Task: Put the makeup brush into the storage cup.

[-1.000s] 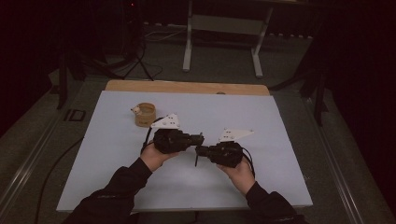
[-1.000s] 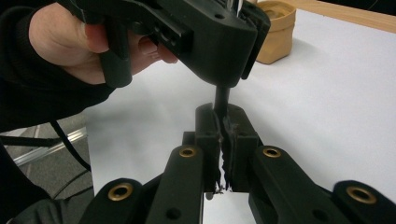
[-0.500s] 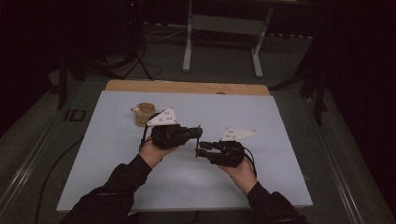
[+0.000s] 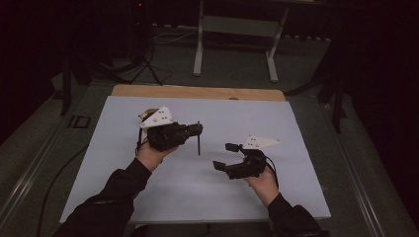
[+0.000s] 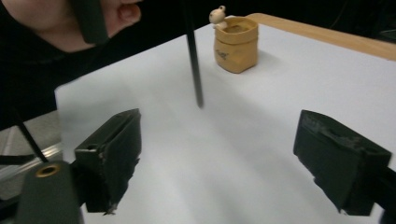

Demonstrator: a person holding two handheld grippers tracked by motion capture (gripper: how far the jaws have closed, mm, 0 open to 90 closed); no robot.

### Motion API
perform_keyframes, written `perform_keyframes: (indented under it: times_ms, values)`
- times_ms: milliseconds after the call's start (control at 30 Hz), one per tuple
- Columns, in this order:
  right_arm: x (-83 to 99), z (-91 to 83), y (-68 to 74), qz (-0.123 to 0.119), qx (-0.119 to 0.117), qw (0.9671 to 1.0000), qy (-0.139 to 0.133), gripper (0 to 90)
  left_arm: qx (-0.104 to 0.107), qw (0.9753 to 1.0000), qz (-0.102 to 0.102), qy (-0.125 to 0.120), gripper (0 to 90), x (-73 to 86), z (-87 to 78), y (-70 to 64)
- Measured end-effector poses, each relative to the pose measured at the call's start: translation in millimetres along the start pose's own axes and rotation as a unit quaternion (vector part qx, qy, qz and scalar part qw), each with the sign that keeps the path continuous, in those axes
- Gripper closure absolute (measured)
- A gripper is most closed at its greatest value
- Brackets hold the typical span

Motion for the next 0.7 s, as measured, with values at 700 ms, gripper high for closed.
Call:
perform_keyframes:
  times_ms: [700]
  values:
    - [15.3,-33.3,-13.2,-0.025,0.021,0.9988,-0.037,14.3,-0.084,0.9935,0.03,-0.072,85.4,-51.0,-44.6,42.4]
Point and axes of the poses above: each handheld gripper's, and its own axes: z roughly forward along the jaws, x roughly out of its underside, y roughly to its left, the point moved 7 cm from there along z, roughly forward along the jaws, and after that the axes turned 8 degrees about -z, right-handed, at the moved point
